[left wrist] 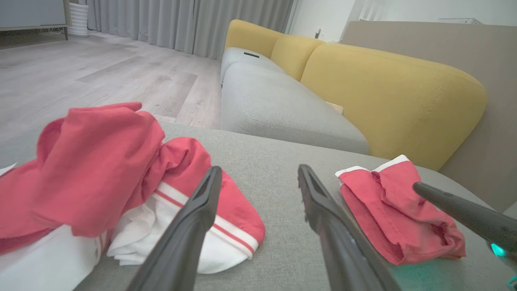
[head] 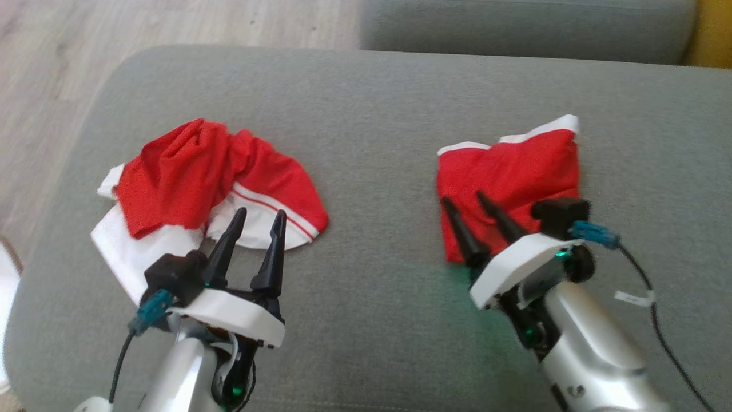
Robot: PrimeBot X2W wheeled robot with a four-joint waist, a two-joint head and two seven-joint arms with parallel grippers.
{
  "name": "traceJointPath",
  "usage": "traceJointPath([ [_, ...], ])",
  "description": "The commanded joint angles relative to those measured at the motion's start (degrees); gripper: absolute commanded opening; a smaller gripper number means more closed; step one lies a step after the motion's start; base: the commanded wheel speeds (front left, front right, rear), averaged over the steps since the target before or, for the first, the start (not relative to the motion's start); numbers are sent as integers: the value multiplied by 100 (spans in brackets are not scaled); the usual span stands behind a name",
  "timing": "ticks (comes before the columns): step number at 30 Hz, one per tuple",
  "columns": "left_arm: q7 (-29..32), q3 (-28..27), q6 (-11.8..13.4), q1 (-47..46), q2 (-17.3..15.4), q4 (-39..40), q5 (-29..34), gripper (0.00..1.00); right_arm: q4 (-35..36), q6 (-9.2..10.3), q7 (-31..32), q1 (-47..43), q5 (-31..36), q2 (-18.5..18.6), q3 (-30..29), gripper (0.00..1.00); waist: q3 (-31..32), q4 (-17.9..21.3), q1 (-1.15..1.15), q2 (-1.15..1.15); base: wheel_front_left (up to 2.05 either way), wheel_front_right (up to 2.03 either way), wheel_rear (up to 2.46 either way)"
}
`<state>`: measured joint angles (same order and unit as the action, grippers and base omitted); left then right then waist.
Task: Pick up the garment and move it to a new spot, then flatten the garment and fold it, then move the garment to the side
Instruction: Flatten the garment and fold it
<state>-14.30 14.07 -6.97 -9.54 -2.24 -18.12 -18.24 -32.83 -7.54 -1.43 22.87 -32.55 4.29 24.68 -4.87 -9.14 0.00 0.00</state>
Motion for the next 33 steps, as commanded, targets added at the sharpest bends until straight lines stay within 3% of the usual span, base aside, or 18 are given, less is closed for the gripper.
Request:
traceJointPath([
  [1, -70, -210, 19, -120, -64, 239, -8, 100, 234, 5, -135, 167, 104, 31, 13, 100, 49, 100, 0, 0, 0, 0, 0],
  [10, -70, -277, 57, -131, -64, 558, -120, 100, 639, 5, -889, -134, 1366, 285, -954, 100, 87, 512, 0, 0, 0, 0, 0],
  [19, -70, -200, 91, 2, -64, 705, -162, 100, 1127, 5, -1209, -966, 2268, -14, -2361, 100, 138, 705, 0, 0, 0, 0, 0],
  [33, -70, -58, 66, 46, -64, 682, -143, 100, 1430, 5, -1245, -1166, 2609, -139, -2558, 100, -9, 549, 0, 0, 0, 0, 0],
])
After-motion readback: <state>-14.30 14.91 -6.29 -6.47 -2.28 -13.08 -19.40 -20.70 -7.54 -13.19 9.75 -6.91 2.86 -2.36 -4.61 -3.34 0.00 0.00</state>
